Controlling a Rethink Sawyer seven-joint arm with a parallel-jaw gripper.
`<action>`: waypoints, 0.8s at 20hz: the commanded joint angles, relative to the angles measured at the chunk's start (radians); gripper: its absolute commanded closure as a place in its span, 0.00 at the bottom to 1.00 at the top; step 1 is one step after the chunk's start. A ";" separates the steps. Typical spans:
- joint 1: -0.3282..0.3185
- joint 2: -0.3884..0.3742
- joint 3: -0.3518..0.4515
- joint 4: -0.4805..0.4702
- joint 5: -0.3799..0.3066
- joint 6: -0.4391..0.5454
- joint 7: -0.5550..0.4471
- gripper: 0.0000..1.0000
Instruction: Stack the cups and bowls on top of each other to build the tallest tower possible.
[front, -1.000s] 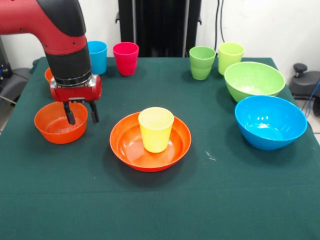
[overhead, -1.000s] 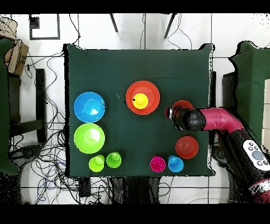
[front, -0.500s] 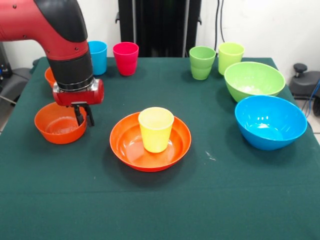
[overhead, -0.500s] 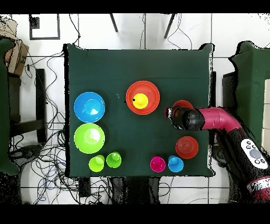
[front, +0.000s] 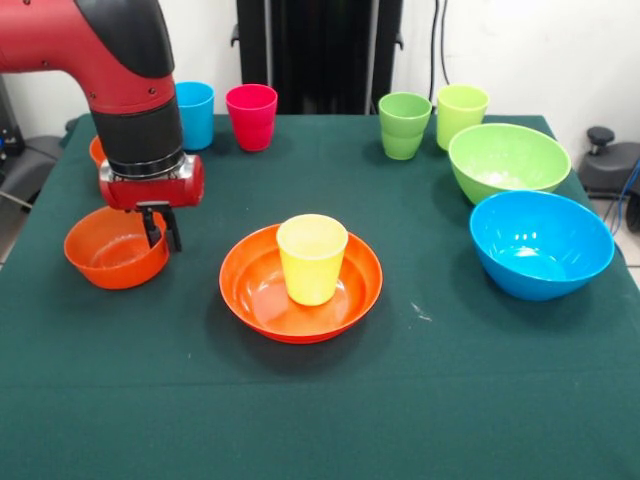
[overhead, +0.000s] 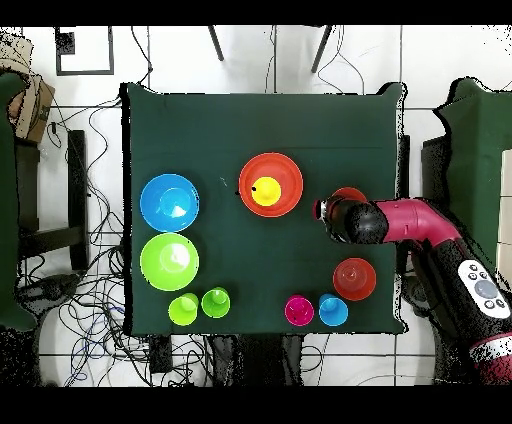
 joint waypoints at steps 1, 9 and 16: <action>0.047 0.006 -0.041 -0.039 -0.073 -0.031 -0.156 1.00; 0.047 -0.105 -0.044 0.074 -0.032 -0.015 -0.104 1.00; 0.047 -0.236 -0.042 0.168 0.005 0.005 -0.070 1.00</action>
